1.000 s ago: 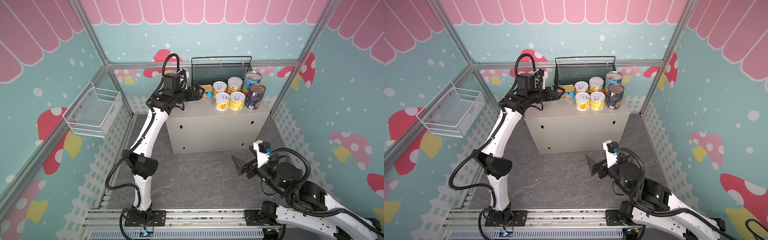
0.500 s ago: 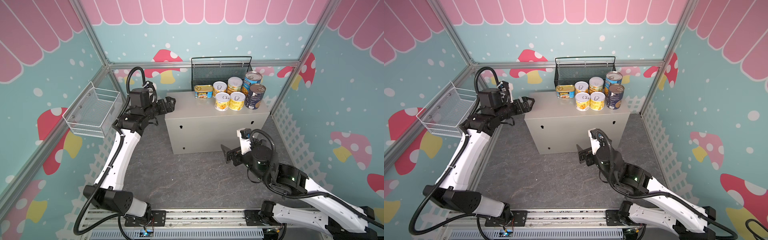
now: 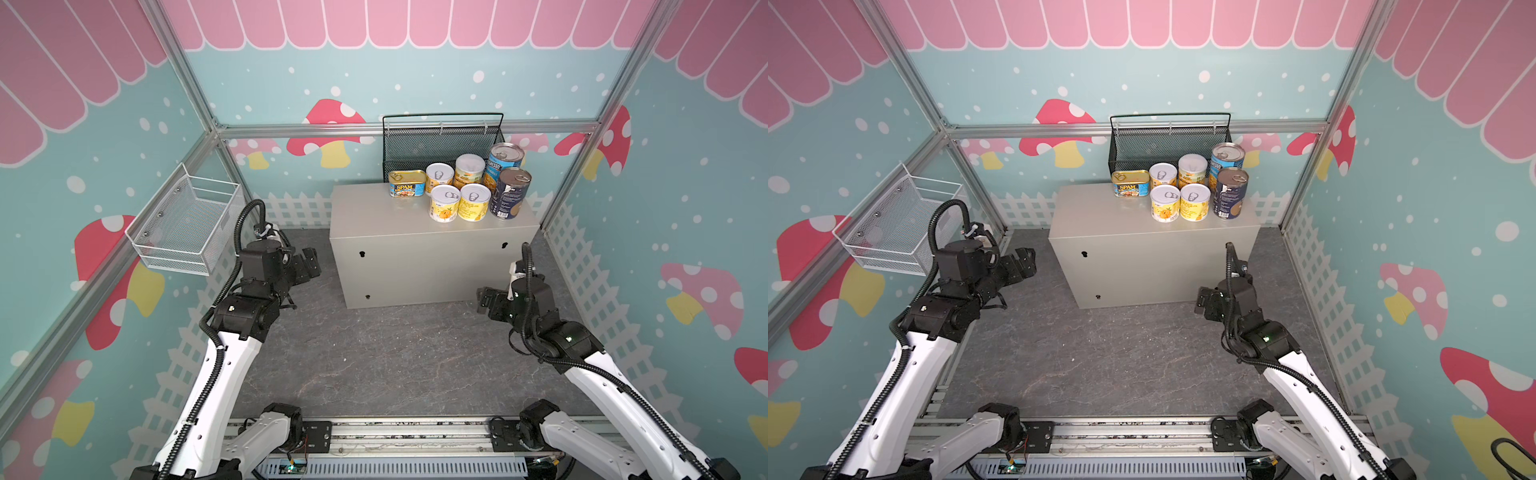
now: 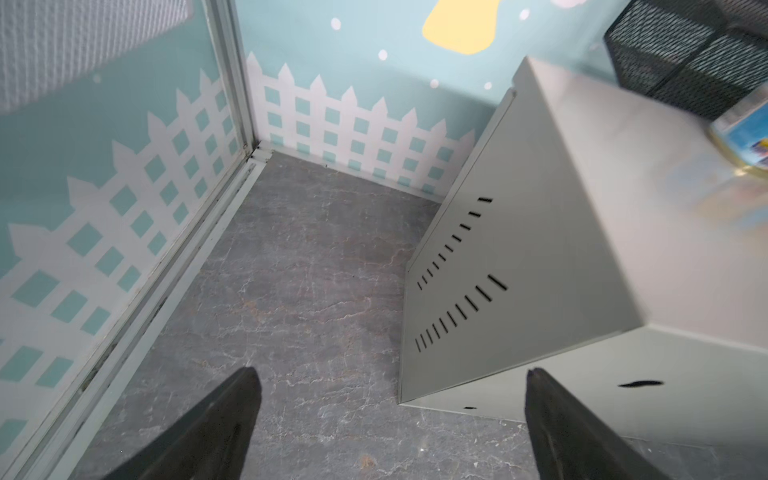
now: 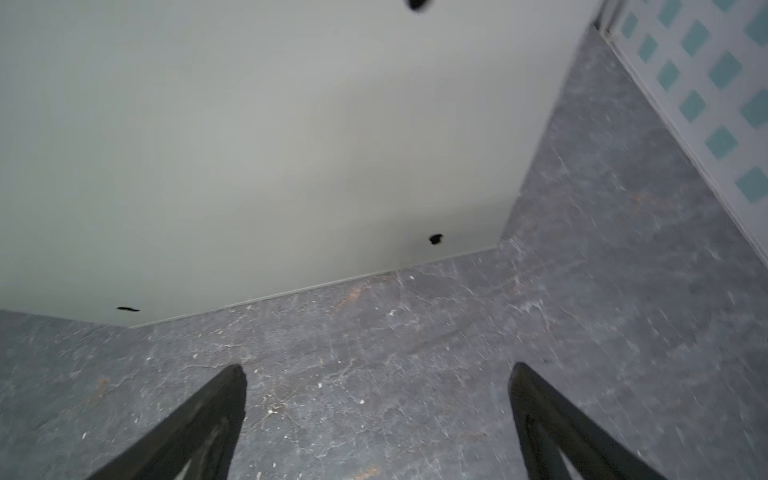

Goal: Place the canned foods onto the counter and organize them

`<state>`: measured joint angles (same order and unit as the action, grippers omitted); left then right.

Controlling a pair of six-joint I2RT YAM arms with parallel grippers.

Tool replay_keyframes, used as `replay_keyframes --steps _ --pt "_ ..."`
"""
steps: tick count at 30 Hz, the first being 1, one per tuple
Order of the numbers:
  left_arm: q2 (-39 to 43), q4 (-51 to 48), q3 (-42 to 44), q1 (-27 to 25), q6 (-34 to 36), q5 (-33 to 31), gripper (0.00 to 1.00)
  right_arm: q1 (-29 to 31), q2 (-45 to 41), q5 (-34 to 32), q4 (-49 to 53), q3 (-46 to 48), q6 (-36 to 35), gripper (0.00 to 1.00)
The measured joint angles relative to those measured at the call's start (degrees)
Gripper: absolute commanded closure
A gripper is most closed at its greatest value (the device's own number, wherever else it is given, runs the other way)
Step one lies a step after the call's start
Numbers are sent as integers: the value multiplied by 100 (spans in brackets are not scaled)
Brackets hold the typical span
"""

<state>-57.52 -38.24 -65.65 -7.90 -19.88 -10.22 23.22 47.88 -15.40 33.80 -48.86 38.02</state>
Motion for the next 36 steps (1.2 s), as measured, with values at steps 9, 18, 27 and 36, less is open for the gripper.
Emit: replay_keyframes --steps 9,18,27,36 --pt "-90 492 1899 -63 -492 -424 1 -1209 -262 -2 -149 577 -190 1" --pt "7 1969 2809 -227 -116 -1410 1 -3587 1360 855 -1700 1532 -1021 1" --pt "-271 3832 3871 -225 643 -2031 1 -4072 3853 1121 -3480 1399 -1432 1" --pt "-1049 5486 4538 -101 1576 -1965 1 -4074 4094 929 -4699 1429 -1641 1"
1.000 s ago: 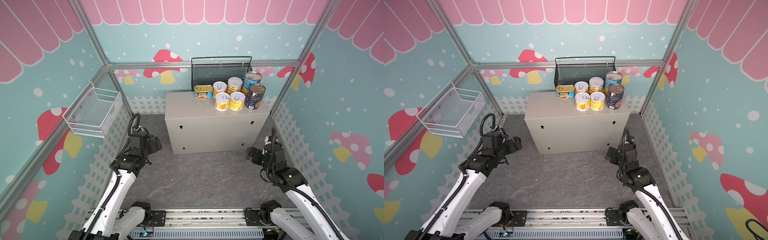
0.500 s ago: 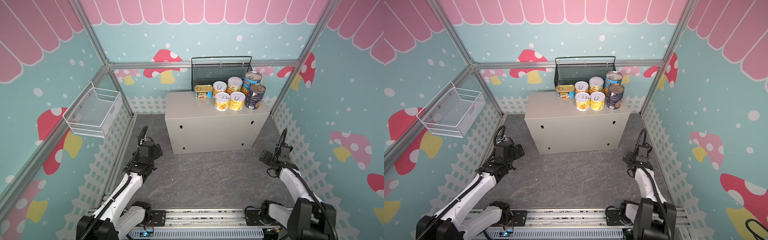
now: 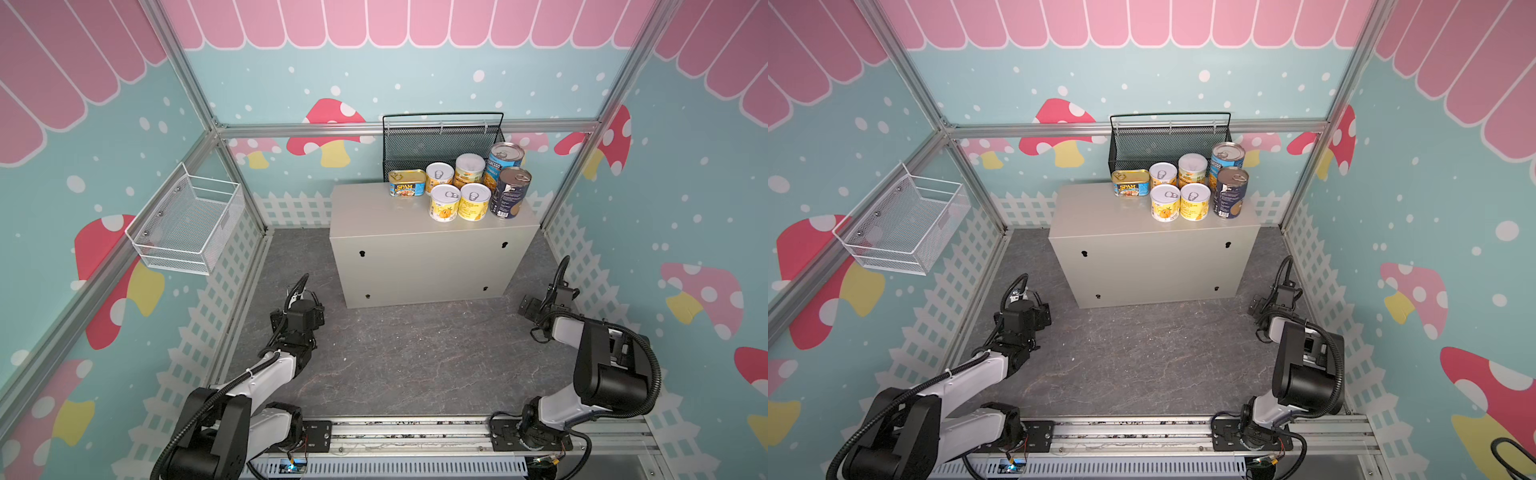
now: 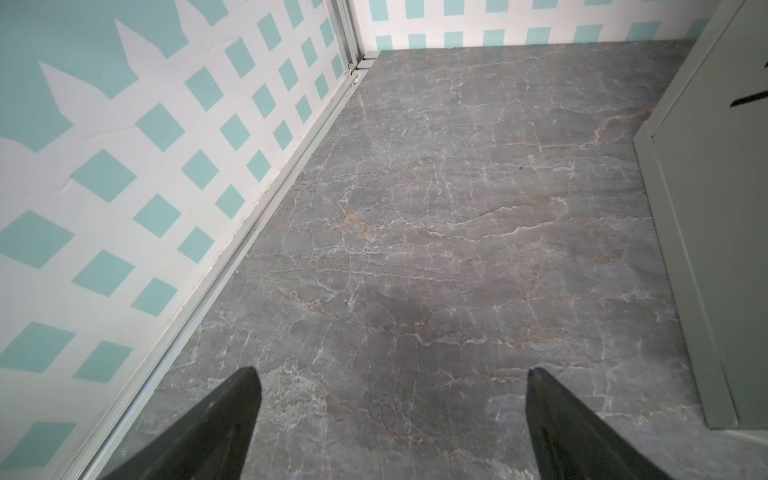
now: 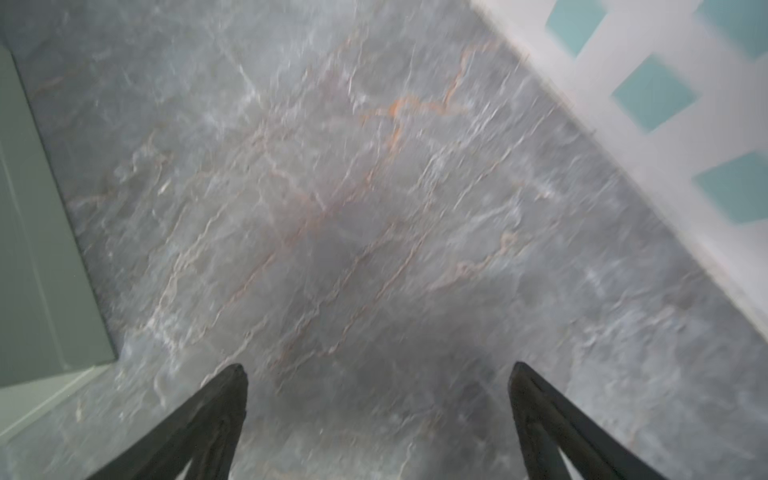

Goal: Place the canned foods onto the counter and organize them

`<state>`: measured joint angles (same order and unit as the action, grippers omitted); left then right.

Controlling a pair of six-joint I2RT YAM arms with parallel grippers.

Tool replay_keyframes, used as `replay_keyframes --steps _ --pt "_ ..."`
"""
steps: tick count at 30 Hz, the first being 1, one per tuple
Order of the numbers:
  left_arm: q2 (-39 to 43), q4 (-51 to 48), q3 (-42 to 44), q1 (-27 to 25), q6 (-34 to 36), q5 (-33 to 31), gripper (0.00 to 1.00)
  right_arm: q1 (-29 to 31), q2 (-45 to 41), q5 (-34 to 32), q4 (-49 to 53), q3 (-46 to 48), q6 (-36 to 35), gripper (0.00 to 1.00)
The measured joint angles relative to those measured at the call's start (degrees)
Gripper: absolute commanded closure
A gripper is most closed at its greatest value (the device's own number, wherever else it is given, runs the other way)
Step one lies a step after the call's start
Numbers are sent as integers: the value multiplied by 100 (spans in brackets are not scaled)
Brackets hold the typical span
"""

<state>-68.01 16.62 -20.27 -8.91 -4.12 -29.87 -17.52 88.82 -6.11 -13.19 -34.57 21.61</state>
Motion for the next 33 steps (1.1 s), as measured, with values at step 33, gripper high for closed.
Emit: replay_keyframes --steps 33 --pt "-1810 2258 -605 758 129 2302 1 1204 -514 -758 -3788 1510 -866 1"
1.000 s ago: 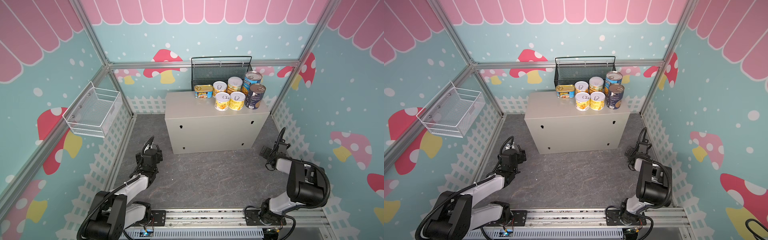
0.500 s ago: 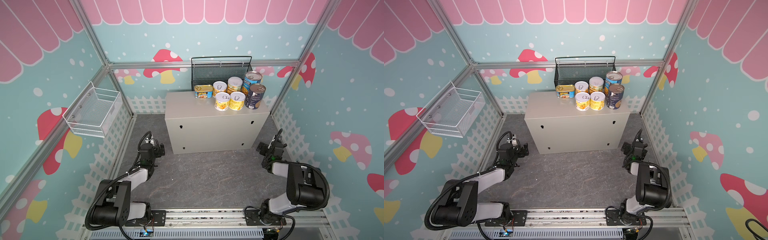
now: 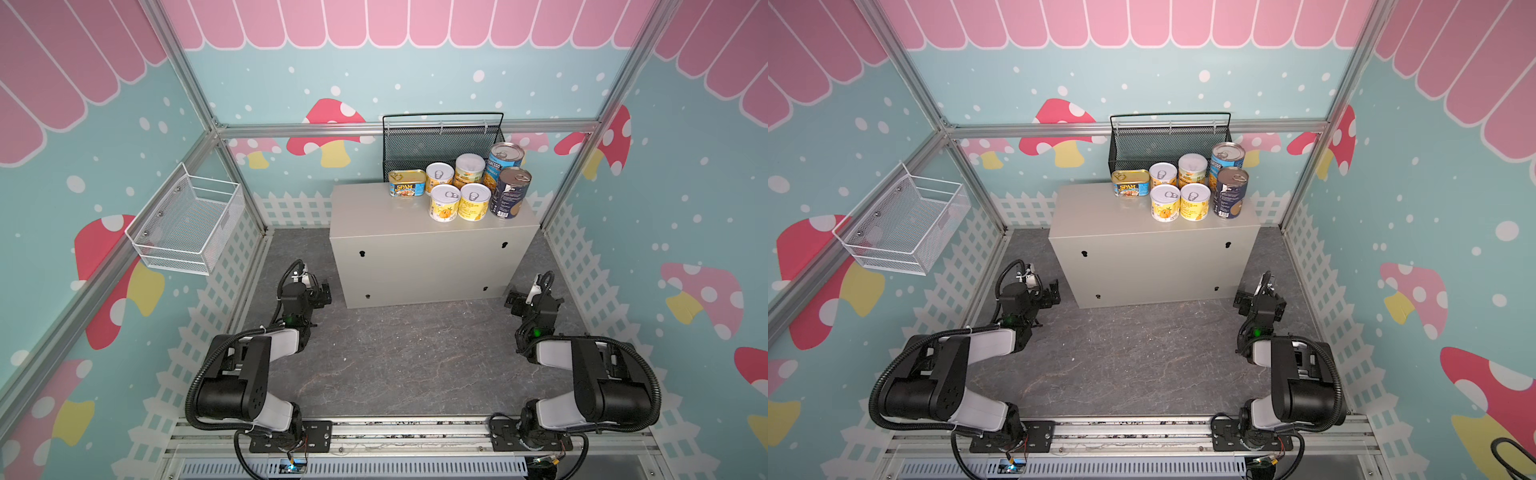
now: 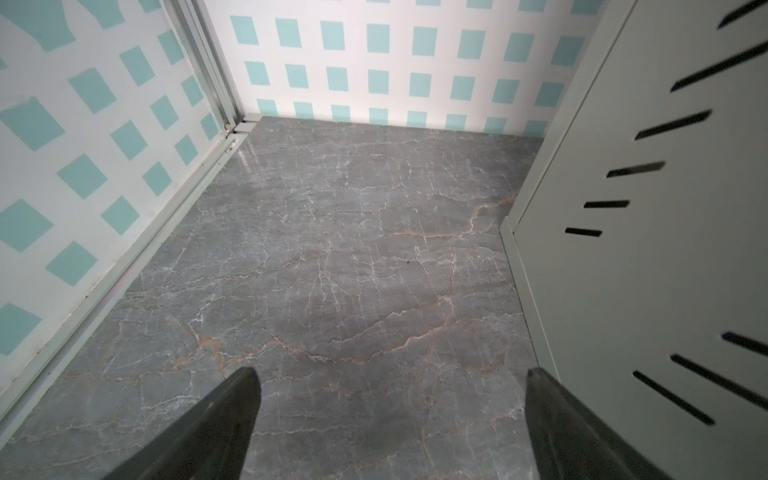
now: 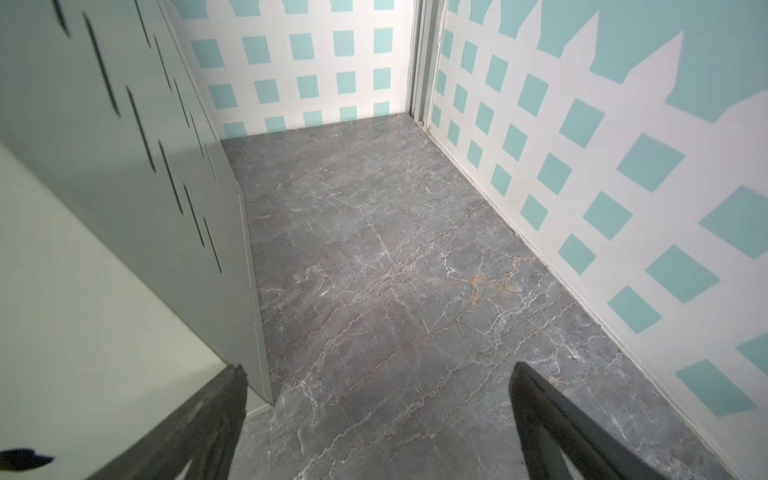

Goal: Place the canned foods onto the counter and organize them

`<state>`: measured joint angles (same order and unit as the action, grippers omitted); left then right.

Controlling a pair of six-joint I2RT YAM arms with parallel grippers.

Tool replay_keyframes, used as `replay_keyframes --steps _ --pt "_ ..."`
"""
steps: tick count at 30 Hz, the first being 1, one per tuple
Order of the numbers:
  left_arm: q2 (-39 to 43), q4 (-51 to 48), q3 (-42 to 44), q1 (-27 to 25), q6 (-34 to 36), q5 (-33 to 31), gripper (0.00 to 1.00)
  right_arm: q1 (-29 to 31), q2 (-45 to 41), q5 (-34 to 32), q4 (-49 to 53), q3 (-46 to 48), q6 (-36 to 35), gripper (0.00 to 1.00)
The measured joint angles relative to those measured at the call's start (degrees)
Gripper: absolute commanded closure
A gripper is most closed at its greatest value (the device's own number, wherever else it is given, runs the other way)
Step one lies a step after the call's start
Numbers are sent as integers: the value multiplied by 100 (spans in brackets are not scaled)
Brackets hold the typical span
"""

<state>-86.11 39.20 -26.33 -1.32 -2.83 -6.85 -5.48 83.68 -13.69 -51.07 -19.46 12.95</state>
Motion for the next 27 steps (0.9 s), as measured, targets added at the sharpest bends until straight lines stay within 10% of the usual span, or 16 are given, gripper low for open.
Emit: replay_keyframes --steps 27 --pt "-166 914 345 -63 4 -297 1 857 378 -122 -2669 1073 -1224 1"
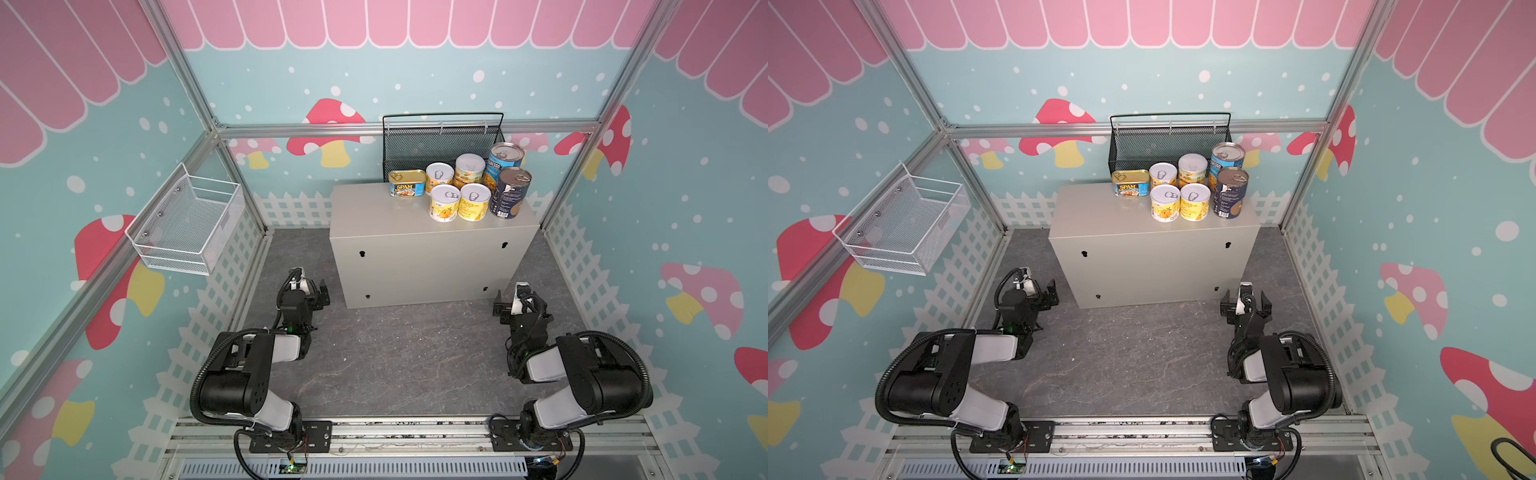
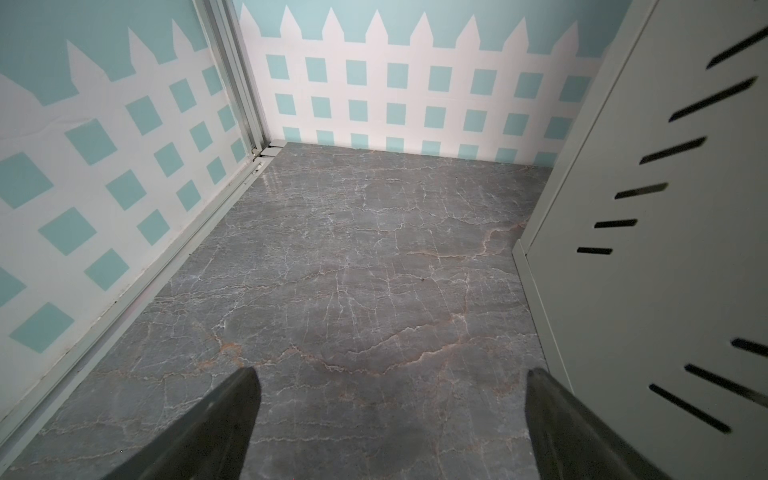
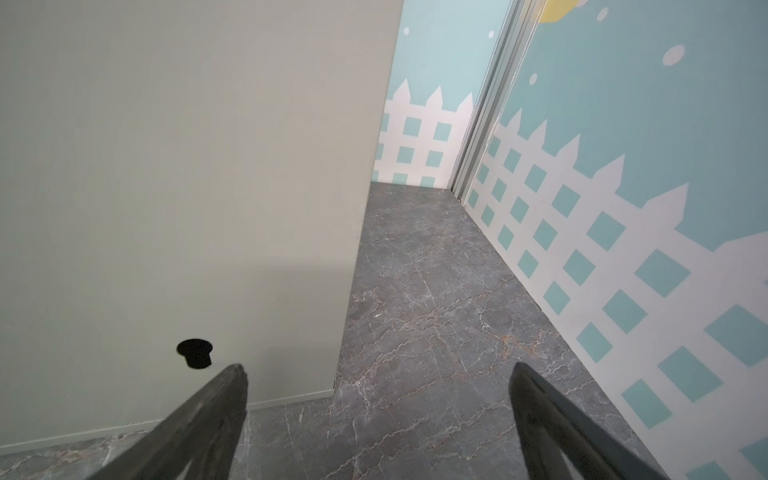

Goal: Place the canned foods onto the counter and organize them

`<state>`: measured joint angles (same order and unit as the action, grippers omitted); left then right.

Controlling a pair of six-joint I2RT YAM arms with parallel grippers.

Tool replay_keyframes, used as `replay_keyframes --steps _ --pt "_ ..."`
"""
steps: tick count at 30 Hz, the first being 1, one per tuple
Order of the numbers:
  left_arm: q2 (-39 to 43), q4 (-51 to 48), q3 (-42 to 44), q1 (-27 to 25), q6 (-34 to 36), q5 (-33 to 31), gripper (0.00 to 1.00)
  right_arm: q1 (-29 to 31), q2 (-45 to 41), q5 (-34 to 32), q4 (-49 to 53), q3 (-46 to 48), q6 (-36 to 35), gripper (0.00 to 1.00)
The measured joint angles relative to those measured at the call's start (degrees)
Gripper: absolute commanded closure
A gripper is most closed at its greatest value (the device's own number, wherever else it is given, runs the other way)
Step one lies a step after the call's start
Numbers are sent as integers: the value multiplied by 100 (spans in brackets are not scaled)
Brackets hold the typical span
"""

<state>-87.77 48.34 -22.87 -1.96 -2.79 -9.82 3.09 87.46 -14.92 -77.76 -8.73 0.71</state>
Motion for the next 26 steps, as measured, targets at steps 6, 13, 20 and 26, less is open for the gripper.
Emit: replay_keyframes --steps 6,13,20,26 --pt "0 0 0 0 2 0 0 0 0 -9 -177 4 -7 1" --pt "0 0 0 0 2 0 1 0 2 -39 -201 4 -4 1" --pt "0 0 0 0 2 0 0 0 0 -52 -199 4 -7 1" --pt "0 0 0 0 2 2 1 0 2 -59 -153 -28 -4 1"
